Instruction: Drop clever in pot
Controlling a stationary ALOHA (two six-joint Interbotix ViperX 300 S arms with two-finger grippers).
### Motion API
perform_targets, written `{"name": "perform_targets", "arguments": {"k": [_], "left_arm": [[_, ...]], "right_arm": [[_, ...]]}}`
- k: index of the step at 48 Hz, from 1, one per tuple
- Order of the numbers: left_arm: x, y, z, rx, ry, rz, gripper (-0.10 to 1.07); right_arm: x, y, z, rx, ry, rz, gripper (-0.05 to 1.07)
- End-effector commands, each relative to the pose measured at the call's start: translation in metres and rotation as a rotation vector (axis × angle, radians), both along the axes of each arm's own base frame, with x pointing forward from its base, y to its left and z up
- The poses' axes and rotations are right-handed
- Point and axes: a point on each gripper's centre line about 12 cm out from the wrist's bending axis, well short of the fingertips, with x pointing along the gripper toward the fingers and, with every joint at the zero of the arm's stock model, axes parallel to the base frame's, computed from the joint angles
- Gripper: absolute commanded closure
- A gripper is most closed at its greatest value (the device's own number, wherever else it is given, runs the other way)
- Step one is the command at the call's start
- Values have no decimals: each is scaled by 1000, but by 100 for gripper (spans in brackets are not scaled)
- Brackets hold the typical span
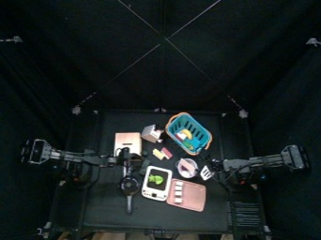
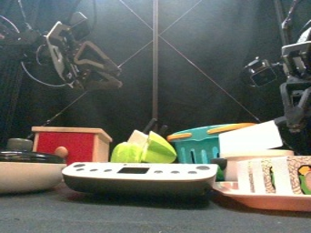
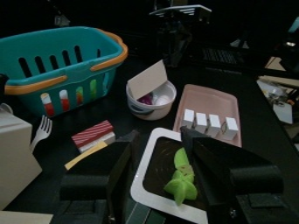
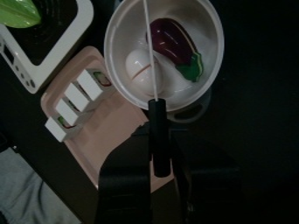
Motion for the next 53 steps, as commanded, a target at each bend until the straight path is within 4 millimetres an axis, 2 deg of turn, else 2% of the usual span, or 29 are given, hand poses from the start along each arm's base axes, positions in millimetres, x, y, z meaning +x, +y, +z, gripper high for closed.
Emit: {"name": "perform_targets", "arguments": {"k": [1,30,34,53], "left_arm": [[2,1,4,1,-14,2,16],[2,1,4,1,-14,2,16],[2,1,4,-1,-12,3,16],[2,0,3,-1,-11,1,16]], "right_arm": [[1,1,2,4,-11,1,59],[5,1,3,9,-53,4,58],[7,1,4,10,-68,4,54],[7,2,5,16,-73,0,22]]}}
